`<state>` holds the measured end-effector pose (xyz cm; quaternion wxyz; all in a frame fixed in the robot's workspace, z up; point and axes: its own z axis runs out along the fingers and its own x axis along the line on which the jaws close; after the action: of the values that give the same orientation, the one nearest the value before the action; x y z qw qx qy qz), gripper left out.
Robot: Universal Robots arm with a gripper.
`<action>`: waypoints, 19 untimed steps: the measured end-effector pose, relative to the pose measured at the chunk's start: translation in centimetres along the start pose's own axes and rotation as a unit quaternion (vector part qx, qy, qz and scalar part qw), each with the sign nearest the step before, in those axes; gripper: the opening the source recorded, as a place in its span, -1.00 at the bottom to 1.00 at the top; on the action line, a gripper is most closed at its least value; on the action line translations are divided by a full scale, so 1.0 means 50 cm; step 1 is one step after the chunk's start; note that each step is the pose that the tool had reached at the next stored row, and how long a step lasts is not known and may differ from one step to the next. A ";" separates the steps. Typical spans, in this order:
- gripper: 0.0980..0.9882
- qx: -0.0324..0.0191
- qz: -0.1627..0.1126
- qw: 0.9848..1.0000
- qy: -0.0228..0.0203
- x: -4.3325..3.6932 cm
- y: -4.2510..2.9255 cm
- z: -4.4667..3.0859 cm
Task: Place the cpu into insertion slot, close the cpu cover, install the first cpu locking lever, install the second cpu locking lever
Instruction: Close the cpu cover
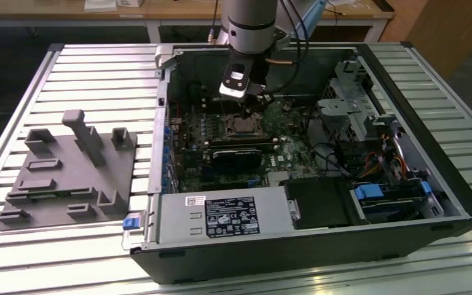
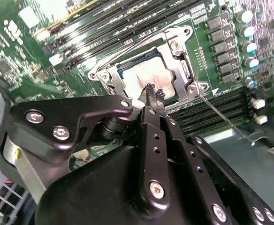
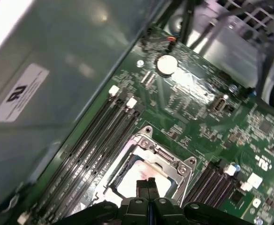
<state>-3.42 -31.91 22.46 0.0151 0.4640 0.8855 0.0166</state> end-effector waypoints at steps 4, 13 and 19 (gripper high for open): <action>-0.98 0.000 -0.036 0.999 0.002 0.000 0.000 0.000; -0.98 -0.001 -0.118 0.993 0.005 0.000 0.000 0.000; -0.98 -0.001 -0.175 0.985 0.007 0.000 0.000 0.001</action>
<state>-3.42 -31.91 22.42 0.0125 0.3020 0.9531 0.0180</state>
